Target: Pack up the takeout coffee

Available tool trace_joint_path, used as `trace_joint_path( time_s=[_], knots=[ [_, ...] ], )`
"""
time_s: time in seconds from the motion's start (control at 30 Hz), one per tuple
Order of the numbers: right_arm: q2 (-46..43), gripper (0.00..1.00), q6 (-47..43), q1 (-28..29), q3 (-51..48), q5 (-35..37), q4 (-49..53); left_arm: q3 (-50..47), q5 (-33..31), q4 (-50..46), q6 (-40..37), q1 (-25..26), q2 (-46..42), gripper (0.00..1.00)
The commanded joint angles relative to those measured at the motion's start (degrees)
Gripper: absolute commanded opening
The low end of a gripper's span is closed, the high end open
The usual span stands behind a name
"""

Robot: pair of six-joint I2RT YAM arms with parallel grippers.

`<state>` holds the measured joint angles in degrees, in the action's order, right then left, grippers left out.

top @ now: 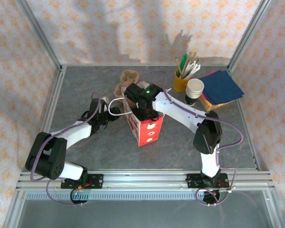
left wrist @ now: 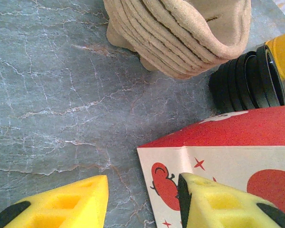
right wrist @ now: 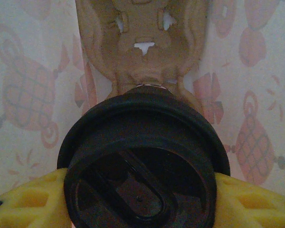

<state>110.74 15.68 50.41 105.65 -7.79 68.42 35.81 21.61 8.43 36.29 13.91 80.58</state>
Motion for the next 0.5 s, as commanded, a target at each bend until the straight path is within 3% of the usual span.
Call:
trace_joint_path(
  time_s=[0.0,0.47],
  knots=[
    [2.68,0.39,-1.01,-0.37,-1.67,-1.14,1.28,-0.57,-1.39,0.8,-1.13,0.59,-1.28,0.45],
    [4.64,0.39,-1.54,-0.37,-0.63,-1.65,1.88,-0.22,-1.37,0.89,-1.31,0.59,-1.03,0.45]
  ],
)
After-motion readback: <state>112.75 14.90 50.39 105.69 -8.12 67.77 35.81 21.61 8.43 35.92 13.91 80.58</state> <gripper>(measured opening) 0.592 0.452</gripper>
